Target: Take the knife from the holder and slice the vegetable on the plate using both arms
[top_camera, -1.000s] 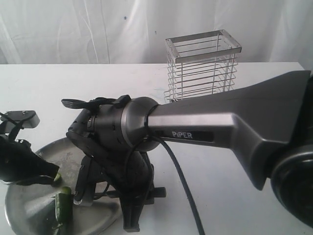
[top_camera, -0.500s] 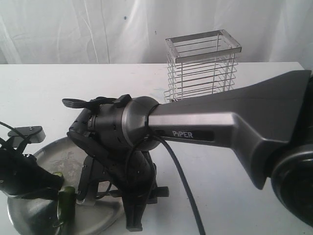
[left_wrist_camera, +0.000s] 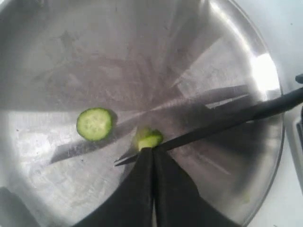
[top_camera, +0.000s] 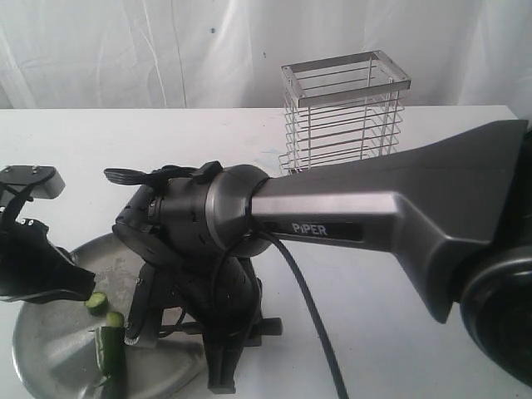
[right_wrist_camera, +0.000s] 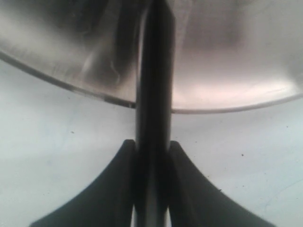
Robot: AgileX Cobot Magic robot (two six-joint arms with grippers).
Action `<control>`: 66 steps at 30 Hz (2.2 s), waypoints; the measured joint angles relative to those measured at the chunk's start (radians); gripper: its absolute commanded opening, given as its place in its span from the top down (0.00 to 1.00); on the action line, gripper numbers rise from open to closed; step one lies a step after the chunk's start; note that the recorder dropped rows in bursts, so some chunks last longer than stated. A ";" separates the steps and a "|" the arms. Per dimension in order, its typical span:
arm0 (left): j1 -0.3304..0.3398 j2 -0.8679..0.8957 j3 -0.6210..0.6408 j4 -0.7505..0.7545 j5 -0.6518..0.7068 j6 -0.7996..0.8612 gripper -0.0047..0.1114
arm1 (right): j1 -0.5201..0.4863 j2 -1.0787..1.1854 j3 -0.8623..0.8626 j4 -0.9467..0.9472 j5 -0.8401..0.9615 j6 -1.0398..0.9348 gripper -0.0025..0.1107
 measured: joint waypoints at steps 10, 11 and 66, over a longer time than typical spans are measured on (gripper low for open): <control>0.000 -0.006 0.000 0.064 0.012 -0.053 0.96 | 0.000 -0.008 0.098 -0.004 -0.002 0.025 0.98; 0.000 -0.006 0.000 0.064 0.012 -0.053 0.96 | 0.000 -0.011 0.105 -0.005 -0.002 0.025 0.98; 0.000 -0.275 -0.015 0.058 0.053 -0.093 0.96 | 0.061 0.052 -0.095 -0.001 0.011 0.039 0.98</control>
